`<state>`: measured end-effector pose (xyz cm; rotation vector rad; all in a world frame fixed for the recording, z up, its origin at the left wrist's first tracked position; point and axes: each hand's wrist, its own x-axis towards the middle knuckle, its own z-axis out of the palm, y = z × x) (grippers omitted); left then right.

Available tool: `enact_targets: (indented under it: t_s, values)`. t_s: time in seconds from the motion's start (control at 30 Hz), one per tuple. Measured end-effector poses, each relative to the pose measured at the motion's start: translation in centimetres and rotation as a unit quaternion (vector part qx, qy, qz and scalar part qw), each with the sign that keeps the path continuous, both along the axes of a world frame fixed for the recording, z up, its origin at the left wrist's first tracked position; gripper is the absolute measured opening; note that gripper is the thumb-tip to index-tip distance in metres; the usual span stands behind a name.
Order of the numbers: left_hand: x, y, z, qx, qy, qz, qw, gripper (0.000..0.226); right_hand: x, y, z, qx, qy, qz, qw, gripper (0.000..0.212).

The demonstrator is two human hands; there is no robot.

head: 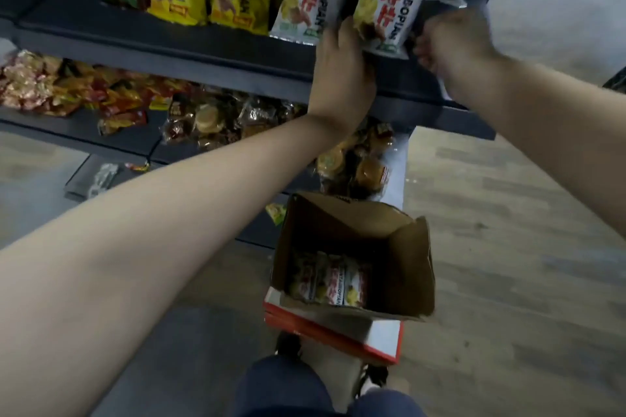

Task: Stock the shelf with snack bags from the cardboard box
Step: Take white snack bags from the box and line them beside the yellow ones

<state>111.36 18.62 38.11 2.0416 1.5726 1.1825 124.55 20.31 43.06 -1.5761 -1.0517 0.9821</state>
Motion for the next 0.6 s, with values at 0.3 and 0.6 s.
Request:
enact_targets:
  t_s: [0.3, 0.6]
  values:
    - [0.0, -9.8, -8.9, -0.026, -0.030, -0.046, 0.998, 0.041, 0.0, -11.2, -8.8, -0.041, -0.124, 0.176, 0.976, 0.035]
    - [-0.8, -11.6, -23.6, -0.494, 0.293, -0.093, 0.813, 0.035, 0.4, -13.0, -26.1, -0.294, -0.308, 0.383, 0.820, 0.022]
